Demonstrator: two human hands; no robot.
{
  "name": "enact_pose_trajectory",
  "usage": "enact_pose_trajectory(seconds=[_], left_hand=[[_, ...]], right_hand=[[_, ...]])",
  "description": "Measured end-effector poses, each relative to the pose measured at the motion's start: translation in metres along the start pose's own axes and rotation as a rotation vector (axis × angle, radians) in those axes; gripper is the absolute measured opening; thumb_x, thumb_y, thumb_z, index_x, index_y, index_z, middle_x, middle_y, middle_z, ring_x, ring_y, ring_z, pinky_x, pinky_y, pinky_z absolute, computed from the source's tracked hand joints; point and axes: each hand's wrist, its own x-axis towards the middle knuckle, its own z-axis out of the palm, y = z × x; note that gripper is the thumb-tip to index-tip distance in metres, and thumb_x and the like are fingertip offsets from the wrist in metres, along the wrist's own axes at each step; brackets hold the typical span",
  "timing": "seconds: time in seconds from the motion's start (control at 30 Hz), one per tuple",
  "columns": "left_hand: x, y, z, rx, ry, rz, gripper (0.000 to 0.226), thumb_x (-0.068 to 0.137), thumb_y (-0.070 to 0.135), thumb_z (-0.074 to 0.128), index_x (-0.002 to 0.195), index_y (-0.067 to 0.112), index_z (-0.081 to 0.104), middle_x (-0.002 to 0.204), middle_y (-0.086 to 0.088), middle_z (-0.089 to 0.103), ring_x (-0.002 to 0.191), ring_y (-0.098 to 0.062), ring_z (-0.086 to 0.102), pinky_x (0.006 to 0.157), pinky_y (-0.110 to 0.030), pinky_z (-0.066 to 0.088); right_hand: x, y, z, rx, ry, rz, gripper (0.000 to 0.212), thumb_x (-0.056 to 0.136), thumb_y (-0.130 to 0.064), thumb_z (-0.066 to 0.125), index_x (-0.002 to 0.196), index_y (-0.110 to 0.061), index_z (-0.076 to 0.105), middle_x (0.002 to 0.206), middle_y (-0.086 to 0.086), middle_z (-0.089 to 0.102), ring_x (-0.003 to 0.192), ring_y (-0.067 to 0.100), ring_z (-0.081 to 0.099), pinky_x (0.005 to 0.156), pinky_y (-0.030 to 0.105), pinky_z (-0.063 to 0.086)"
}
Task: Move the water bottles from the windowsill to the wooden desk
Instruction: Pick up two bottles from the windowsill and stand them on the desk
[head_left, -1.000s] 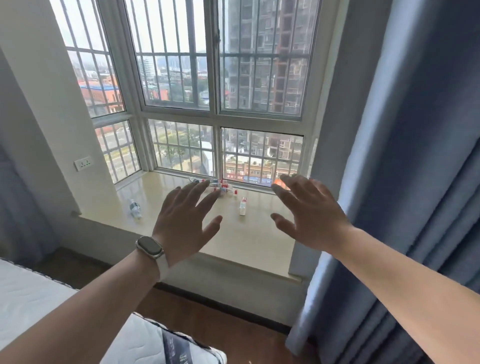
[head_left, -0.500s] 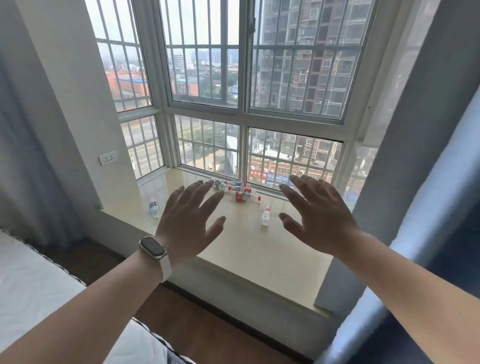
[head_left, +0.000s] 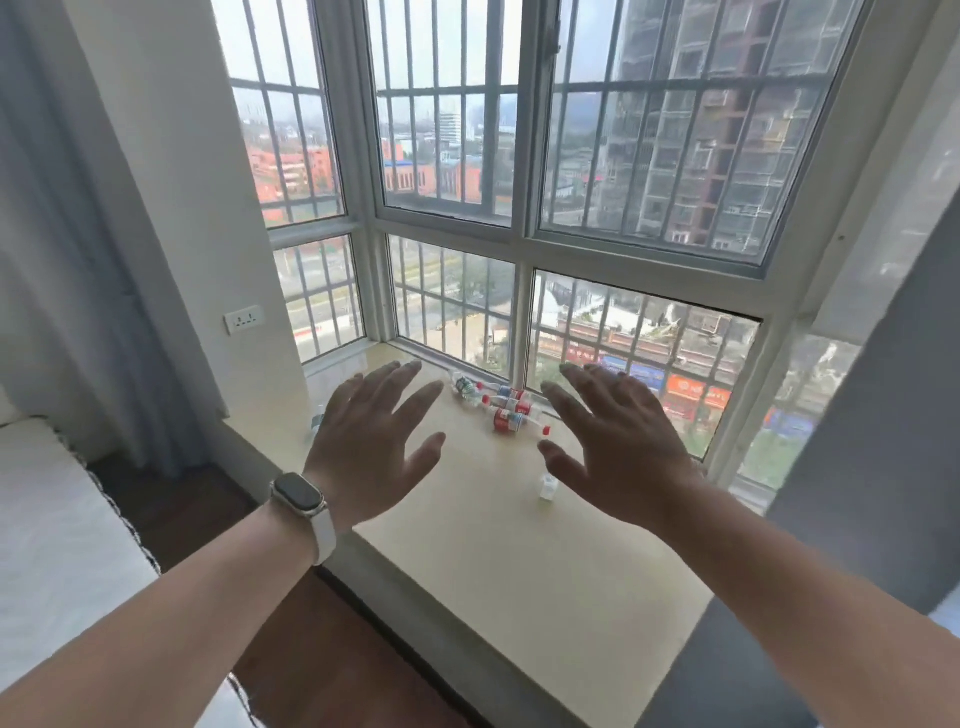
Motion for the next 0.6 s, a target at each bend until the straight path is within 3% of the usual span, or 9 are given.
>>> enact_pose_trajectory(seconds=[0.33,0.6], left_hand=[[0.026,0.000,0.018,0.076,-0.017,-0.067,0.054,0.091,0.048,0.045,0.135,0.018,0.056,0.143,-0.011,0.053,0.133,-0.032,0.045,0.109,-0.051,0.027],[0.026,-0.044,0.039,0.106,-0.036,-0.103,0.053,0.091,0.046,0.046,0.132,0.016,0.059,0.139,-0.013,0.054,0.130,-0.033,0.048,0.105,-0.054,0.034]], right_hand=[[0.043,0.018,0.024,0.129,0.050,-0.073,0.064,0.091,-0.057,0.039,0.141,-0.018,0.049,0.147,0.011,0.047,0.134,0.034,0.042,0.109,0.049,0.032],[0.083,-0.005,0.069,0.183,0.063,-0.144,0.061,0.090,-0.054,0.047,0.139,-0.017,0.051,0.144,0.010,0.049,0.132,0.034,0.044,0.106,0.047,0.035]])
